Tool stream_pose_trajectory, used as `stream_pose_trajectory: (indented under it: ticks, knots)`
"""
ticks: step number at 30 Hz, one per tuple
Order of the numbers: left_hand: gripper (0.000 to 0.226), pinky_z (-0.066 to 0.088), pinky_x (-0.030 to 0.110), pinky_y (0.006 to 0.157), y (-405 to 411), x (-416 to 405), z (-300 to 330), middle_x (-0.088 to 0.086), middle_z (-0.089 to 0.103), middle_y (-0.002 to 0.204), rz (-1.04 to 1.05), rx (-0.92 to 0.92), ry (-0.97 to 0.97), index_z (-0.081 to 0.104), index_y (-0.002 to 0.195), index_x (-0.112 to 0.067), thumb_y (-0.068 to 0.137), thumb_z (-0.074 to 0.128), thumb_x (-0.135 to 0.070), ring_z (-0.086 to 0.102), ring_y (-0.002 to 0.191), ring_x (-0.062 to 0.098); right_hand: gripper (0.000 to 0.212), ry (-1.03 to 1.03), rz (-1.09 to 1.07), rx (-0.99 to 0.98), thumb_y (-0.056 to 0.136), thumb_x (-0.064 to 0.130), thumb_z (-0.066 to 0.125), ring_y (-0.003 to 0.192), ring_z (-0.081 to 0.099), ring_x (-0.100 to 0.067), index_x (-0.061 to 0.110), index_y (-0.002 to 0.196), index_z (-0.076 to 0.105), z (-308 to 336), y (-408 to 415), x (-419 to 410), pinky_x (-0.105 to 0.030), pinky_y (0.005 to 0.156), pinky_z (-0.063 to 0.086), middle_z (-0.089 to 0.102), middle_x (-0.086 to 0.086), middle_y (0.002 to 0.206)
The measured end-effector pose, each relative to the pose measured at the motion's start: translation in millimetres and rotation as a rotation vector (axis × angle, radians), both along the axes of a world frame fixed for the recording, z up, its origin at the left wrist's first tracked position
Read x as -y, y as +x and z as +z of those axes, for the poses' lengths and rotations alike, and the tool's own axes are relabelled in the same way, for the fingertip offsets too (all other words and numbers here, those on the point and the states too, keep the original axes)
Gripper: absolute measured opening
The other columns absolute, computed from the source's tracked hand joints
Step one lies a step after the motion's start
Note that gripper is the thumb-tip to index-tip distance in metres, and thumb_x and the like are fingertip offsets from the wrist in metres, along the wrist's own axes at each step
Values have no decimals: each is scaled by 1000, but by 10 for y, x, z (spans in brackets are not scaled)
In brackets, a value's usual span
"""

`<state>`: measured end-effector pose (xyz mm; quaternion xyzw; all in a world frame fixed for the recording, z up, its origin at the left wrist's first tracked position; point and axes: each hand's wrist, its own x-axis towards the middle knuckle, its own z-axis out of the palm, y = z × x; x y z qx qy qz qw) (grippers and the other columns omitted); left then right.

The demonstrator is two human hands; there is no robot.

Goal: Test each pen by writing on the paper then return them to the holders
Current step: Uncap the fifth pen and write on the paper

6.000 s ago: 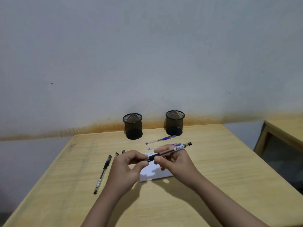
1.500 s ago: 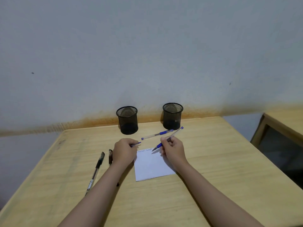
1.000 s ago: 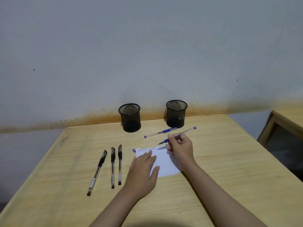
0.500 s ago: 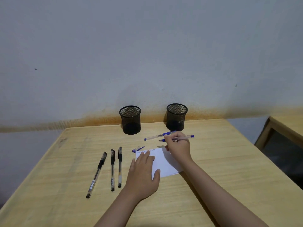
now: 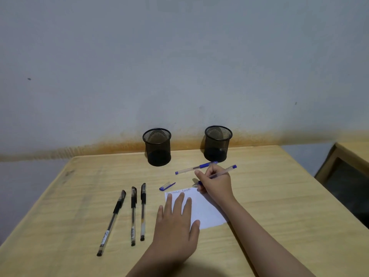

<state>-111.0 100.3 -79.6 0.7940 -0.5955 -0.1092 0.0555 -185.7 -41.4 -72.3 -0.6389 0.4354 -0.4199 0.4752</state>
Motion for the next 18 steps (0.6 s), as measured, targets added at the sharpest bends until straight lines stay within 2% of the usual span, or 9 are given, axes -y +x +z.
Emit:
stream_pose_trajectory:
  ticks: [6,10,18]
  knots:
    - [65,-4,47,118,9,27,34,-3,-16,158,-21,26,81,-6,148,-28,93,17,-53,-22,142,26,26,31,62,38,87,22,66,46,64,-17,4,72,56,29,40,18,-24,46,53,63,-9,56]
    - [74,-3,47,118,6,58,4,-4,-15,158,-7,35,88,-7,148,-28,80,5,-57,-23,142,26,29,9,68,-24,82,23,72,50,66,-21,-1,76,57,13,57,37,-26,47,55,65,-15,60]
    - [73,-3,45,116,-26,57,-5,-4,-15,158,33,67,113,-7,147,-31,81,6,-58,-22,142,32,22,-5,21,-65,85,8,68,45,64,-14,-4,74,53,-3,54,58,-21,45,54,64,-21,63]
